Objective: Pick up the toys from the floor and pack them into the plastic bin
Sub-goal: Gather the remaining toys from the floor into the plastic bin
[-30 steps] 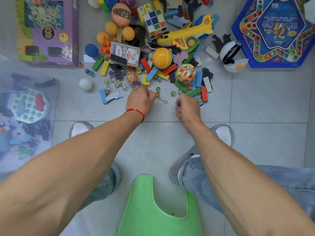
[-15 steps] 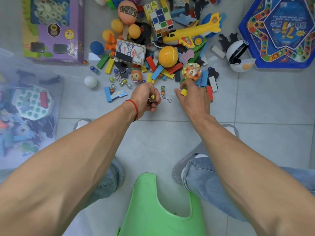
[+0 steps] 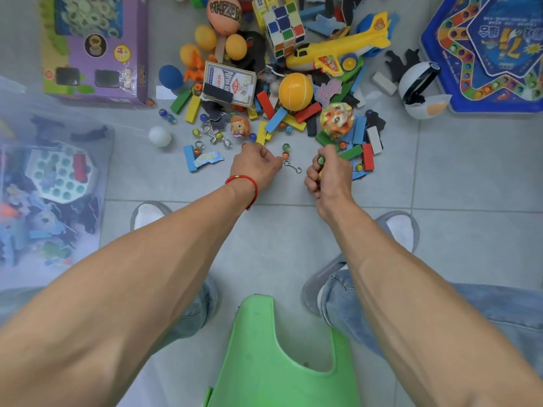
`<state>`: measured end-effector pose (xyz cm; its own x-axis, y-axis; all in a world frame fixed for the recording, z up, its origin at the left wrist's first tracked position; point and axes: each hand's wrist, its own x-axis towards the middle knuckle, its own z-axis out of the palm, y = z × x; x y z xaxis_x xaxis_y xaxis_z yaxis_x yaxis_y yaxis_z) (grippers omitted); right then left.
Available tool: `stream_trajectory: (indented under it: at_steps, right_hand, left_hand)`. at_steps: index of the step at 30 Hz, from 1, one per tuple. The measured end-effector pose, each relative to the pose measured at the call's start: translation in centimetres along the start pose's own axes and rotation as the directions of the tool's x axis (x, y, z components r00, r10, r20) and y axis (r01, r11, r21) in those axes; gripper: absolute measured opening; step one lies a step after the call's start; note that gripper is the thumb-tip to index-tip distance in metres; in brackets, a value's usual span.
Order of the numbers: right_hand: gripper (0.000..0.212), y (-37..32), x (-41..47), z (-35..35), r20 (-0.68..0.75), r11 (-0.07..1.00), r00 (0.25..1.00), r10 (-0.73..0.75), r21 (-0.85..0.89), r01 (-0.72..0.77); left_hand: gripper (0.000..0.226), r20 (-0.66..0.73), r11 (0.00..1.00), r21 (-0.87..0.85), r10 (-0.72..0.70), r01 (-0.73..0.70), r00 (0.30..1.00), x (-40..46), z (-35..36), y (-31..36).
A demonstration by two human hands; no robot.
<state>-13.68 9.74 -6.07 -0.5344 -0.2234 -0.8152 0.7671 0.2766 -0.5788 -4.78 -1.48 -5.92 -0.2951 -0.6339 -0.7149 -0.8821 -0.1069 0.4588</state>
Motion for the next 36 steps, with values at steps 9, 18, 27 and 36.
stream_trajectory:
  at_steps: [9,18,27,36]
  right_hand:
    - [0.033,0.4,0.7,-0.4,0.174,0.615,0.934,-0.312,-0.712,0.338]
    - [0.019,2.9,0.2,-0.1,0.469,-0.353,0.821,-0.324,-0.866,0.355]
    - [0.024,3.4,-4.6,2.4,0.260,0.201,0.958,-0.120,-0.939,0.280]
    - [0.020,-2.9,-22.7,22.4,0.768,0.972,0.631,0.108,-0.213,0.093]
  left_hand:
    - [0.029,0.411,0.807,-0.441,-0.207,0.392,0.888,-3.2,-1.8,-1.4]
    - [0.026,0.434,0.861,-0.348,-0.202,0.370,0.878,-6.5,-5.3,-2.9]
    - [0.025,0.580,0.981,0.056,-0.182,0.183,0.794,-11.0,-15.9,-0.5]
    - [0.034,0.204,0.962,0.026,-0.272,0.272,0.941,-18.1,-39.1,-4.4]
